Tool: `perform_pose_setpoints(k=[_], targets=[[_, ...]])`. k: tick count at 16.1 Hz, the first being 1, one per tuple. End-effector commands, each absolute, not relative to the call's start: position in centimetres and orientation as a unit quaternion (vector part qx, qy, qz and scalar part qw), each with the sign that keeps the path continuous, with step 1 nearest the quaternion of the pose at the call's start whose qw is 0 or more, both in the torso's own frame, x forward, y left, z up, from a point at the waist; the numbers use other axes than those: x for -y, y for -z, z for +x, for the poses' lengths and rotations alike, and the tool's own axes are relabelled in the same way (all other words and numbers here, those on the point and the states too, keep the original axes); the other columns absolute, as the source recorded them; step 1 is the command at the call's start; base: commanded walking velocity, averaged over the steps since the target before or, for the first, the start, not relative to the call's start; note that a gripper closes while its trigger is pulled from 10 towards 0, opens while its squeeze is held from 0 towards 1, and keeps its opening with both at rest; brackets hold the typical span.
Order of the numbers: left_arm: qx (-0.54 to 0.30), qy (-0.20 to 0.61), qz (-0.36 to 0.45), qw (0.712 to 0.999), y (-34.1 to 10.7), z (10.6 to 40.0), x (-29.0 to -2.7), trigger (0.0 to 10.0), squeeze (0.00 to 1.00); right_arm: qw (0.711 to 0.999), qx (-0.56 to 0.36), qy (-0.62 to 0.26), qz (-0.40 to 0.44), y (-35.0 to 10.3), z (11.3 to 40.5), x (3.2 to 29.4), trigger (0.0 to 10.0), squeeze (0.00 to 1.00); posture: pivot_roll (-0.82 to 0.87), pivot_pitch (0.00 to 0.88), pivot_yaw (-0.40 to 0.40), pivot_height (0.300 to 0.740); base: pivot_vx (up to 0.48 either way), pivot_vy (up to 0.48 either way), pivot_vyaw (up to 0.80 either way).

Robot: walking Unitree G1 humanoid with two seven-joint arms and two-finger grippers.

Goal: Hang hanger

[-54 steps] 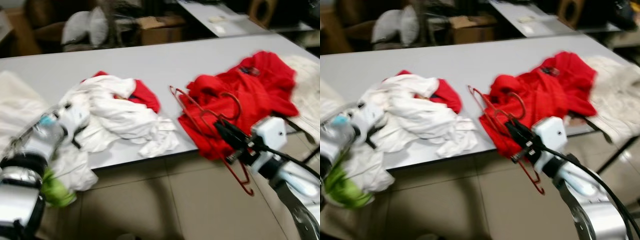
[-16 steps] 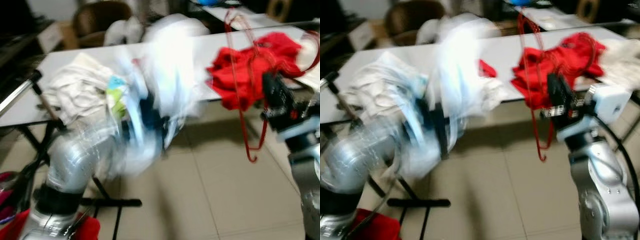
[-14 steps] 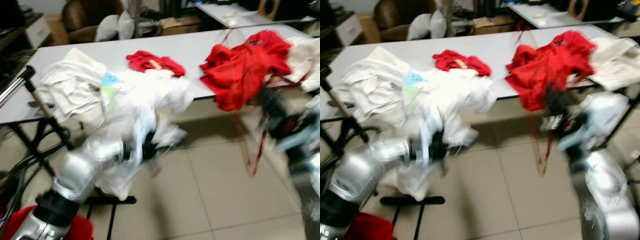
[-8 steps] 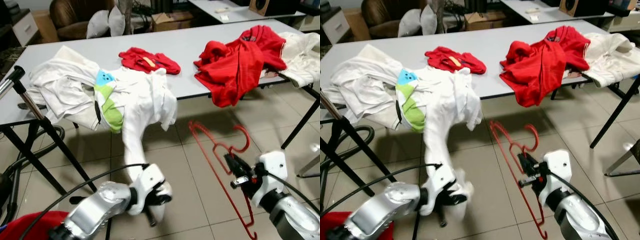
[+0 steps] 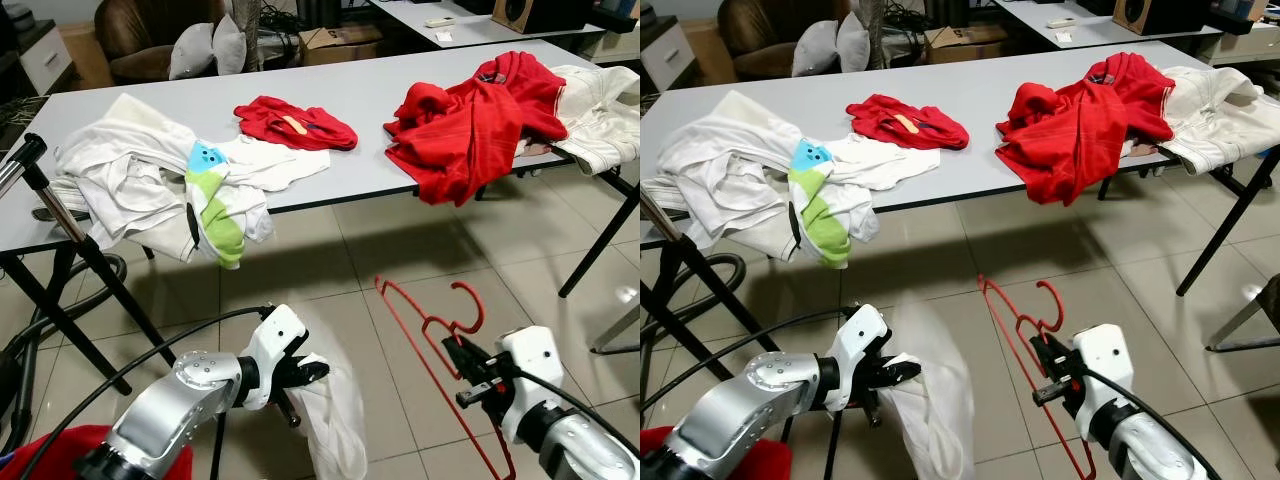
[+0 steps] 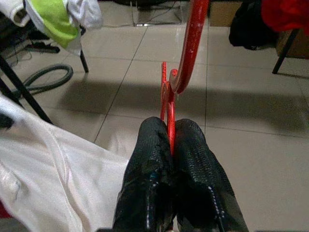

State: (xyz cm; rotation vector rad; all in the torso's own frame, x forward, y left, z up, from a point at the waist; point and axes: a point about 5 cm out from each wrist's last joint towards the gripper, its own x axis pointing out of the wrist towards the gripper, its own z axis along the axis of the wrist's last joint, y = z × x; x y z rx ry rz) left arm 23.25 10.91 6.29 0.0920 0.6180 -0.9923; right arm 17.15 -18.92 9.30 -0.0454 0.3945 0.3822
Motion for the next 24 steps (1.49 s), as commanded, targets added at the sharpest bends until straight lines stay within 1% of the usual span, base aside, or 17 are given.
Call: perform_pose_setpoints(k=[1,2,4,5,6,7,8,9,11,12,13,14,16,18,19,23,24], targets=[[-0.245,0.434,0.050,0.865,-8.0,25.3,-11.0,0.0,0.00,0.964,-0.190,-0.185,-0.028,-9.4,17.5,19.1,10.0,0.00,-0.11,0.000,0.067,0.740,0.000,0.000,0.00],[-0.232,0.418,0.043,0.877,-8.5,26.0,-10.9,0.0,0.00,0.964,-0.189,-0.183,-0.026,-9.4,17.5,19.1,10.0,0.00,-0.11,0.000,0.067,0.740,0.000,0.000,0.00],[-0.182,0.329,0.006,0.926,-10.6,29.1,-11.4,0.0,0.00,0.964,-0.186,-0.187,-0.035,-9.2,17.5,19.4,10.0,0.00,-0.12,0.000,0.070,0.740,0.000,0.000,0.00],[-0.158,0.299,0.004,0.941,-11.6,30.2,-11.8,0.0,0.00,0.962,-0.181,-0.200,-0.033,-9.3,17.3,19.3,10.0,0.00,-0.12,0.000,0.071,0.740,0.000,0.000,0.00],[-0.152,0.292,0.003,0.944,-11.8,30.4,-11.9,0.0,0.00,0.962,-0.179,-0.205,-0.034,-9.4,17.2,19.3,10.0,0.00,-0.12,0.000,0.071,0.740,0.000,0.000,0.00],[-0.140,0.295,0.016,0.945,-12.6,31.0,-11.8,0.0,0.00,0.955,-0.149,-0.256,-0.023,-10.5,16.7,18.8,10.0,0.00,-0.12,0.000,0.081,0.740,0.000,0.000,0.00],[-0.138,0.294,0.023,0.945,-12.9,31.1,-11.7,0.0,0.00,0.952,-0.142,-0.272,-0.019,-10.9,16.5,18.6,10.0,0.00,-0.12,0.000,0.081,0.740,0.000,0.000,0.00],[-0.131,0.290,0.050,0.947,-13.2,31.5,-11.7,0.0,0.00,0.943,-0.134,-0.306,-0.014,-11.6,15.9,18.5,10.0,0.00,-0.12,0.000,0.086,0.740,0.000,0.000,0.00],[-0.130,0.288,0.115,0.942,-13.3,32.1,-12.0,0.0,0.00,0.932,-0.129,-0.337,-0.021,-12.1,15.3,18.5,10.0,0.00,-0.12,0.000,0.091,0.740,0.000,0.000,0.00],[-0.132,0.285,0.127,0.941,-13.3,32.3,-12.2,0.0,0.00,0.929,-0.130,-0.347,-0.021,-12.3,15.1,18.4,10.0,0.00,-0.12,0.000,0.092,0.740,0.000,0.000,0.00],[-0.134,0.265,0.142,0.944,-13.5,33.1,-12.7,0.0,0.00,0.913,-0.134,-0.383,-0.027,-12.7,14.2,18.0,10.0,0.00,-0.12,0.000,0.097,0.740,0.000,0.000,0.00],[-0.128,0.258,0.150,0.946,-13.8,33.6,-12.9,0.0,0.00,0.907,-0.136,-0.398,-0.026,-12.9,13.9,17.8,10.0,0.00,-0.12,0.000,0.097,0.740,0.000,0.000,0.00],[-0.119,0.267,0.160,0.943,-14.1,34.1,-12.9,0.0,0.00,0.908,-0.127,-0.399,-0.035,-13.1,14.1,17.7,10.0,0.00,-0.12,0.000,0.099,0.740,0.000,0.000,0.00],[-0.104,0.313,0.158,0.931,-14.7,34.0,-12.2,0.0,0.00,0.933,-0.079,-0.350,-0.039,-13.7,16.1,17.6,10.0,0.00,-0.11,0.000,0.097,0.740,0.000,0.000,0.00],[-0.100,0.325,0.162,0.926,-14.8,33.9,-12.2,0.0,0.00,0.938,-0.069,-0.338,-0.045,-13.8,16.6,17.6,10.0,0.00,-0.11,0.000,0.096,0.740,0.000,0.000,0.00],[-0.099,0.305,0.211,0.924,-14.8,34.7,-13.8,0.0,0.00,0.931,-0.058,-0.358,-0.050,-14.4,16.7,16.9,10.0,0.00,-0.10,0.000,0.094,0.740,0.000,0.000,0.00],[-0.099,0.307,0.211,0.923,-14.8,34.7,-13.8,0.0,0.00,0.931,-0.056,-0.358,-0.051,-14.4,16.7,16.9,10.0,0.00,-0.10,0.000,0.094,0.740,0.000,0.000,0.00]])
